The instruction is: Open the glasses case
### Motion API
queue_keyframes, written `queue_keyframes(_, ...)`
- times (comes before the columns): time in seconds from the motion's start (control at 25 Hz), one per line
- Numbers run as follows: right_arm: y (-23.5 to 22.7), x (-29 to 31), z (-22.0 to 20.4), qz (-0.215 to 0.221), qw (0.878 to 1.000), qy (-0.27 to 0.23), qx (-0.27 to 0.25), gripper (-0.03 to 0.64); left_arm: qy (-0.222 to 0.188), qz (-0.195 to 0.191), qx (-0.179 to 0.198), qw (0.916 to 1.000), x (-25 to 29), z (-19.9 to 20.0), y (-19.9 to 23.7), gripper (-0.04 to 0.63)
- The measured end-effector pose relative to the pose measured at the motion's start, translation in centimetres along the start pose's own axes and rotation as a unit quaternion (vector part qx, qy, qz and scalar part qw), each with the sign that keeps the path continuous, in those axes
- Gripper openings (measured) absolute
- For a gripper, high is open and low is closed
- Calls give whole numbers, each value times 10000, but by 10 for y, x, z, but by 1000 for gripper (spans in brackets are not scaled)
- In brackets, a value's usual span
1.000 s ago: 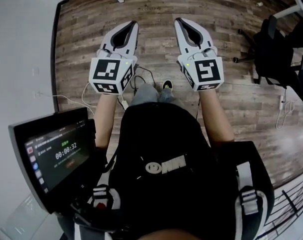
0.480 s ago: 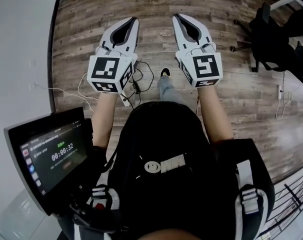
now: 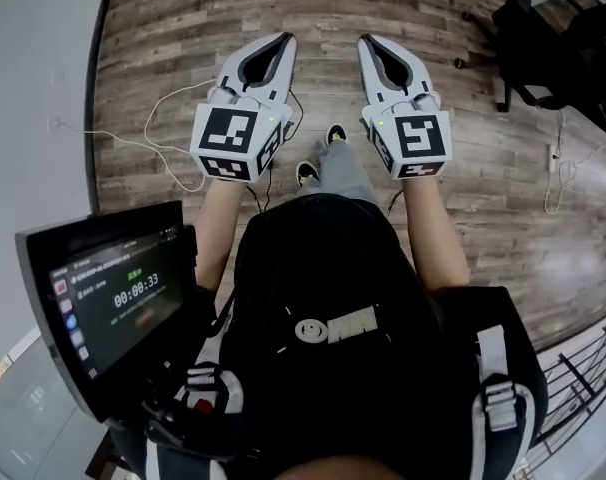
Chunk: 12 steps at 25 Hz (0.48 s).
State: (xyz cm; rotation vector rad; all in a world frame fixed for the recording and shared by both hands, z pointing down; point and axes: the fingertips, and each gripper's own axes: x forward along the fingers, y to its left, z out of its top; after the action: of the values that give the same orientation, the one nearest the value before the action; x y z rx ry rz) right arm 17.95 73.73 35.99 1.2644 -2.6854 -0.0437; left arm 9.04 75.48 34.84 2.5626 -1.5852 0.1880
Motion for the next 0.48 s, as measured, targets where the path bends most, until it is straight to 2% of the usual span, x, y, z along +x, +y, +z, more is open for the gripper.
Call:
queue_keyframes(0.32, 24, -65, 2, -78, 9999, 16, -119, 2, -116, -169, 7, 9998, -44, 2, -53, 5)
queue_keyframes(0.48, 40, -99, 1, 8, 9996, 167, -223, 2, -178, -116, 19, 9998, -73, 5, -80, 5)
